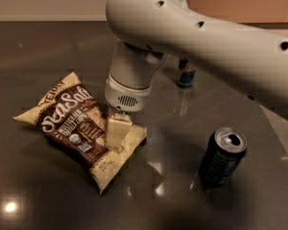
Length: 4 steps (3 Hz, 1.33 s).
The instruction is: Move brown chip bag near redbull can
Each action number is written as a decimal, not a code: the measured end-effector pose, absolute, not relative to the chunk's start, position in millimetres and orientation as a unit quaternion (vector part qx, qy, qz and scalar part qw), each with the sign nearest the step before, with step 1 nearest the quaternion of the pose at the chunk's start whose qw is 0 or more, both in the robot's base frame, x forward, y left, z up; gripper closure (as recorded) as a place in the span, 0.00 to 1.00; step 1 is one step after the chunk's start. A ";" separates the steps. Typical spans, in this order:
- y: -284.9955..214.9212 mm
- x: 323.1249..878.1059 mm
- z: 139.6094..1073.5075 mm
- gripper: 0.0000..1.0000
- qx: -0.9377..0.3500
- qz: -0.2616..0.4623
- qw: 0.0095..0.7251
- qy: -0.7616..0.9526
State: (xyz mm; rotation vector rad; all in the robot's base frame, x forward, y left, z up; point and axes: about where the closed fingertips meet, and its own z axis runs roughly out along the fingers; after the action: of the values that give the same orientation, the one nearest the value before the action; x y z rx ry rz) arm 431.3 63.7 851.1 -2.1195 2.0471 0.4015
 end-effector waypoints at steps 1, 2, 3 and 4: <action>53.0 434.6 865.5 0.88 -0.707 0.134 0.094 0.688; 32.0 447.3 884.7 1.00 -0.694 0.119 0.110 0.701; 6.5 465.5 897.5 1.00 -0.677 0.094 0.116 0.721; -20.0 486.4 901.8 1.00 -0.659 0.061 0.111 0.741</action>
Offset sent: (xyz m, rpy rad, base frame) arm 0.0342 -0.0602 0.0571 0.0158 -0.0932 -0.1118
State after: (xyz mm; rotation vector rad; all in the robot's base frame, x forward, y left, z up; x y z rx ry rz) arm 486.4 -20.0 901.8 -1.9362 2.1776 0.1785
